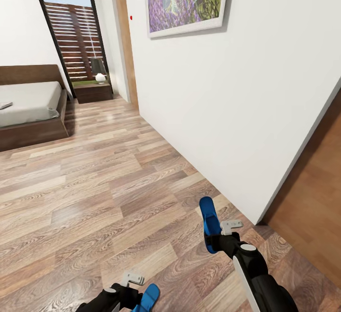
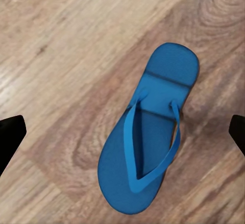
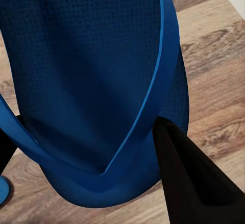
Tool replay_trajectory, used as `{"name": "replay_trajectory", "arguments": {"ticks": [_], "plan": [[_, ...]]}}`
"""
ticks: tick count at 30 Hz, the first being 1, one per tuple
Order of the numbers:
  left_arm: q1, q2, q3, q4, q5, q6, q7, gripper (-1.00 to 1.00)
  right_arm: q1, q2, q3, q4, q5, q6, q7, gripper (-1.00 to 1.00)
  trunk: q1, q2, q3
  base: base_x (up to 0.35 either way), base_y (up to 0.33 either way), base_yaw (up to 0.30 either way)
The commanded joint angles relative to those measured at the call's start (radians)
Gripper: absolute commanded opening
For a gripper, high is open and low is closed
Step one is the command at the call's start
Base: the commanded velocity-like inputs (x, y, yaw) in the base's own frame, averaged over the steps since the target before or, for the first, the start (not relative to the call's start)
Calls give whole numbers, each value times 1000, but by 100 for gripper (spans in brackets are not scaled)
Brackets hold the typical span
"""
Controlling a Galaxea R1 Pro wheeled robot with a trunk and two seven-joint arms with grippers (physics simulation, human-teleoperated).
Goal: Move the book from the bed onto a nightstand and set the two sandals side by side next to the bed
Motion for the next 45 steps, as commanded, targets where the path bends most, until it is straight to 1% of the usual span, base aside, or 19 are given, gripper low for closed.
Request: {"name": "replay_trajectory", "arguments": {"ticks": [1,8,13,22,32,45], "plan": [[0,0,-2,-2,0,6,-2,100,0,0,0,-1,-1,5,-1,-100,0,0,-1,0,0,0],[0,0,-2,-2,0,6,-2,100,0,0,0,-1,-1,5,-1,-100,0,0,-1,0,0,0],[0,0,-2,-2,0,6,-2,100,0,0,0,-1,-1,5,-1,-100,2,-2,-20,0,0,0],[0,0,-2,-2,0,6,-2,100,0,0,0,0,-1,5,-1,-100,2,-2,-20,0,0,0],[0,0,-3,-3,0,6,-2,100,0,0,0,0,-1,5,-1,-100,7,-4,-59,0,0,0],[-1,4,-6,-10,0,4,-2,100,0,1,1,2,-1,5,-1,-100,7,-4,-59,0,0,0]]}}
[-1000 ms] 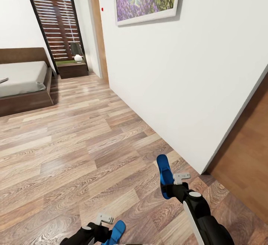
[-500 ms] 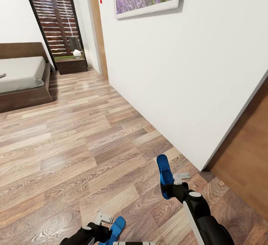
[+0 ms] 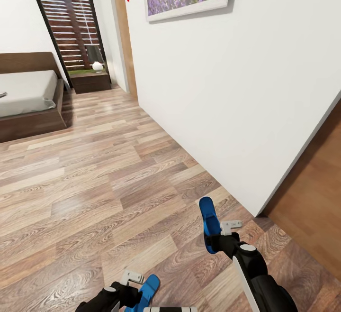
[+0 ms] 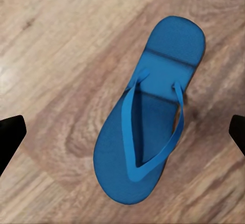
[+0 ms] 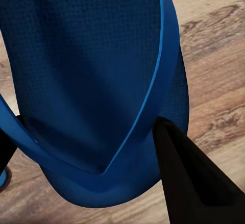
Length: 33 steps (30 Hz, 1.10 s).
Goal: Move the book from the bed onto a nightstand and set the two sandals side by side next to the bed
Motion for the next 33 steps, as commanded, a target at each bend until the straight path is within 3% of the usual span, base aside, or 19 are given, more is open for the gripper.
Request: {"name": "replay_trajectory", "arguments": {"ticks": [1,6,15,26,33], "plan": [[0,0,-2,-3,-1,6,-2,100,0,0,0,-1,0,5,-1,-100,0,0,-1,0,0,0],[-1,1,-4,-5,-2,1,-2,100,0,0,0,-1,0,5,-1,-100,0,0,-1,0,0,0],[-2,1,-9,-6,-4,-17,-2,100,0,1,0,-1,0,5,-1,-100,4,-2,-36,0,0,0],[-2,-1,-79,-6,-3,-20,-1,100,0,1,0,-1,0,5,-1,-100,9,-5,-78,0,0,0],[-5,-3,-95,-9,-3,-20,-2,100,0,1,0,-1,0,5,-1,-100,9,-5,-78,0,0,0]]}}
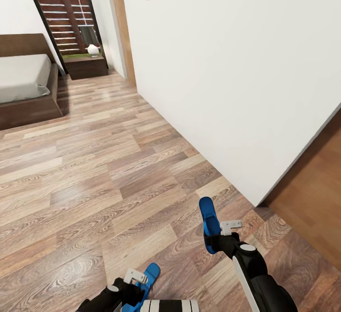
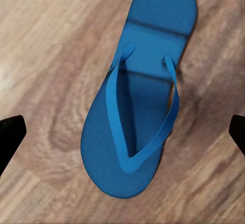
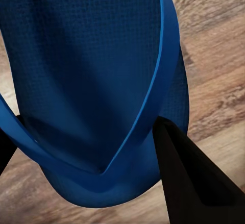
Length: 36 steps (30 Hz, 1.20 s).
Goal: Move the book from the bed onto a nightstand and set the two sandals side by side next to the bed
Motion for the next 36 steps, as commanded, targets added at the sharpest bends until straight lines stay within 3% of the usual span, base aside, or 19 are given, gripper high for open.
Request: {"name": "replay_trajectory", "arguments": {"ticks": [1,7,12,18,36], "plan": [[-1,0,-1,-2,-1,6,-2,100,0,0,0,-1,-1,5,-1,-100,0,0,-1,0,0,0],[-2,1,-6,-2,-1,5,-3,100,0,0,1,-1,-1,5,-1,-100,0,0,-1,0,0,0],[-3,1,-26,-3,-1,5,-3,100,0,0,25,0,-1,6,-1,-100,0,0,-1,0,0,0],[-4,2,-32,-10,-1,4,-3,100,0,0,33,0,0,6,-1,-100,3,-2,-24,0,0,0],[-20,10,-36,-47,-1,5,6,100,0,0,38,1,-1,6,-2,-100,3,-2,-24,0,0,0]]}}
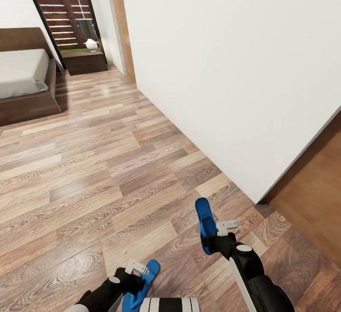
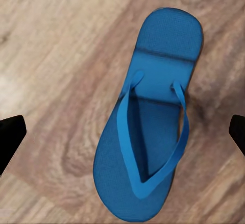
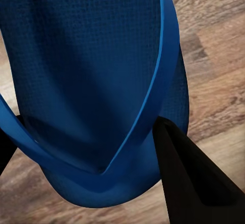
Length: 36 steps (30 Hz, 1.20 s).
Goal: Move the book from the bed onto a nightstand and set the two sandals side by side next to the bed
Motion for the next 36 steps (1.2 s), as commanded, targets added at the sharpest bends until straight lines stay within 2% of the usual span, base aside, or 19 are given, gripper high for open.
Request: {"name": "replay_trajectory", "arguments": {"ticks": [1,5,9,20,26,36], "plan": [[-2,0,-1,-2,0,6,-2,100,0,0,0,-1,-1,5,-1,-100,0,0,-1,0,0,0],[-6,0,-1,-2,0,5,-2,100,0,0,0,-1,-1,5,-1,-100,0,0,-1,0,0,0],[-7,0,-1,-2,-1,5,-2,100,0,0,0,-1,0,5,-1,-100,2,-1,-16,0,0,0],[-7,1,-1,-3,-2,4,-2,100,0,0,0,-1,0,5,-1,-100,2,-1,-16,0,0,0],[-8,0,-1,-4,-2,-4,-2,100,0,0,0,-1,1,5,-1,-100,4,-3,-39,0,0,0],[-8,1,-1,-12,-2,-8,-2,100,0,0,7,-22,2,5,-1,-100,4,-3,-39,0,0,0]]}}
